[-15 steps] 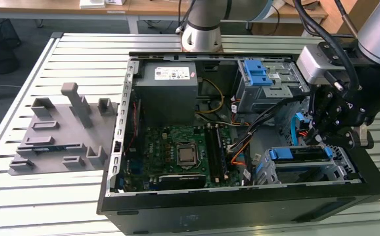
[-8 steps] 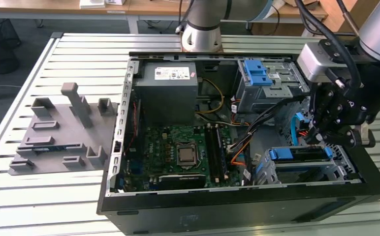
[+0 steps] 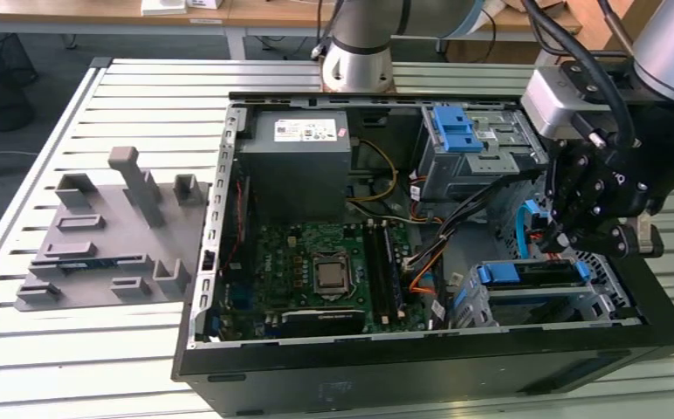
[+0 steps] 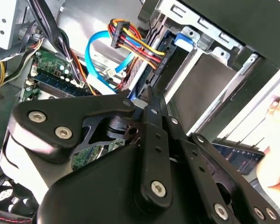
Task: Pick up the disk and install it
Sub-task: 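Insert the second disk wire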
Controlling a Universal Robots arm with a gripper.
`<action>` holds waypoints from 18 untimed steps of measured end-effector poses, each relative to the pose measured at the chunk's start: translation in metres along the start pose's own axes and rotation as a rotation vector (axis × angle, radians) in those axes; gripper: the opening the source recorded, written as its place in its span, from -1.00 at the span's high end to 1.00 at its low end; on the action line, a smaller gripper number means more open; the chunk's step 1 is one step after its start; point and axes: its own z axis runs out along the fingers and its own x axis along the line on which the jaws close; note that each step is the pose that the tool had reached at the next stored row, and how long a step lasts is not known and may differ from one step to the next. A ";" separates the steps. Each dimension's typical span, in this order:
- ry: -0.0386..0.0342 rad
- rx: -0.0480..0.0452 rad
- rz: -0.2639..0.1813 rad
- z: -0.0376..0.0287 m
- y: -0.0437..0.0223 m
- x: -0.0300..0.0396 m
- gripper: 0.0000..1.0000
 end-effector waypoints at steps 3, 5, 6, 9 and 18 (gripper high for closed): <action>0.0000 0.0020 0.000 -0.0026 0.0010 0.0000 0.79; -0.0001 0.0030 0.000 -0.0061 0.0014 0.0000 0.79; -0.0001 0.0035 0.000 -0.0080 0.0016 -0.0001 0.79; -0.0002 0.0054 0.000 -0.0131 0.0025 -0.0008 0.79; -0.0007 0.0131 0.000 -0.0219 0.0083 -0.0055 0.79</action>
